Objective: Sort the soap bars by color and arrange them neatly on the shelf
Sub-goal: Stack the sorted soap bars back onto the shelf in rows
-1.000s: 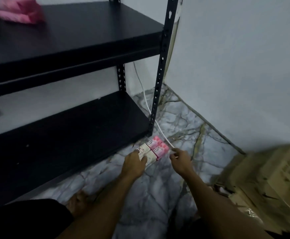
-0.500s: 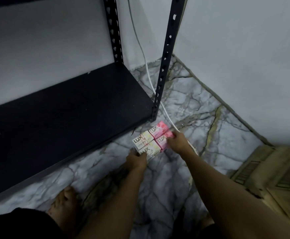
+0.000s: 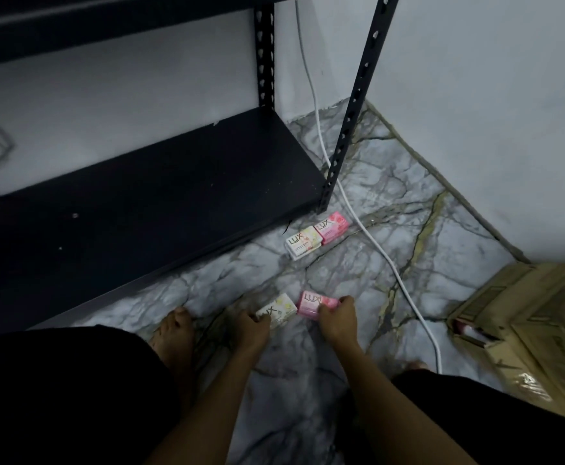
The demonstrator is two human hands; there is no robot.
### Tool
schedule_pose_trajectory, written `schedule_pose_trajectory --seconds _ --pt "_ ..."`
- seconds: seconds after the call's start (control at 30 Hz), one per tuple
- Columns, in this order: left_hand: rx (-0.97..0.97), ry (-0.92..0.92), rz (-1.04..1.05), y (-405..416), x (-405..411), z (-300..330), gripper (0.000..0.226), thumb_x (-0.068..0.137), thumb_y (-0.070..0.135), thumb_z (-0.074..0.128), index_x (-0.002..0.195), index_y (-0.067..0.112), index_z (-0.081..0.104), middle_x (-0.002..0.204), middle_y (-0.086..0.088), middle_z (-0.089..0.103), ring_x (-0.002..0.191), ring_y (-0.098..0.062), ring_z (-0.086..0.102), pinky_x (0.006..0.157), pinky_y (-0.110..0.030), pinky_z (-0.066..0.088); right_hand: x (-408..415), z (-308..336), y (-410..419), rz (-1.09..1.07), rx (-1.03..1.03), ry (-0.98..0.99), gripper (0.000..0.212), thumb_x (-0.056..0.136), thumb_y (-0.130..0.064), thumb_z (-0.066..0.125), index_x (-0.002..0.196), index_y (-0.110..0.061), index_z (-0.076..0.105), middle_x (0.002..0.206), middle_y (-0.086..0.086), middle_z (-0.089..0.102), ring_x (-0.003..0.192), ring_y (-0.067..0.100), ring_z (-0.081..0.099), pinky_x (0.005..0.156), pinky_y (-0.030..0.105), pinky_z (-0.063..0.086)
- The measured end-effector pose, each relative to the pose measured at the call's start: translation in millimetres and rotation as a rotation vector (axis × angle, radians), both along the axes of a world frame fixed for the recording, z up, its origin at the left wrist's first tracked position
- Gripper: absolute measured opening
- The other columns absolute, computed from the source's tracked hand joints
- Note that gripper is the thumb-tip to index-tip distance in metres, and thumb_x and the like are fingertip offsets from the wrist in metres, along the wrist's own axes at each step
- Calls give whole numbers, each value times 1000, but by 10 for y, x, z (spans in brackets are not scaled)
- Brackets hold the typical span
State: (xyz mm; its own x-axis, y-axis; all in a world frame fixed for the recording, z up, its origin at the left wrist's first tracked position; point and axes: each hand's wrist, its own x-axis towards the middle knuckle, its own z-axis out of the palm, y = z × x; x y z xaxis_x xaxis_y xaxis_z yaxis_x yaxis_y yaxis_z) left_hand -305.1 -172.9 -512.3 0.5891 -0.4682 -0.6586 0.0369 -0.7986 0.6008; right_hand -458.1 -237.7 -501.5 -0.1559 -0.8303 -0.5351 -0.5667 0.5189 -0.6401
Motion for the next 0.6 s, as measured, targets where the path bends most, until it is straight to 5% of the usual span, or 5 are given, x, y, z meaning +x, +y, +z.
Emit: schedule_pose_trajectory --seconds 0.17,0.27,0.4,0.6 --pt "-26 -225 -210 250 -95 197 69 81 29 76 139 5 47 130 -20 59 119 -36 57 96 -41 49 -219 12 359 369 -239 324 67 94 -42 53 147 -6 33 137 19 49 125 37 47 98 45 43" --pt "20 -339 -466 213 -173 238 86 81 43 71 151 19 28 144 -12 44 131 -33 43 101 -49 44 -374 -122 326 641 -406 327 79 87 -52 54 152 -14 30 149 9 41 136 29 37 104 47 42" --pt "27 -357 -594 120 -194 113 85 84 35 71 152 29 20 143 -7 46 127 -28 49 99 -48 47 -359 -264 282 799 -432 246 75 91 -41 58 156 -26 23 150 11 40 130 30 43 103 43 44" --pt "21 -426 -639 73 -135 -15 83 88 24 73 155 25 25 141 -8 53 125 -24 55 97 -34 47 -226 -448 407 714 -562 225 68 89 -17 65 152 -22 38 139 18 50 113 36 54 88 45 52"
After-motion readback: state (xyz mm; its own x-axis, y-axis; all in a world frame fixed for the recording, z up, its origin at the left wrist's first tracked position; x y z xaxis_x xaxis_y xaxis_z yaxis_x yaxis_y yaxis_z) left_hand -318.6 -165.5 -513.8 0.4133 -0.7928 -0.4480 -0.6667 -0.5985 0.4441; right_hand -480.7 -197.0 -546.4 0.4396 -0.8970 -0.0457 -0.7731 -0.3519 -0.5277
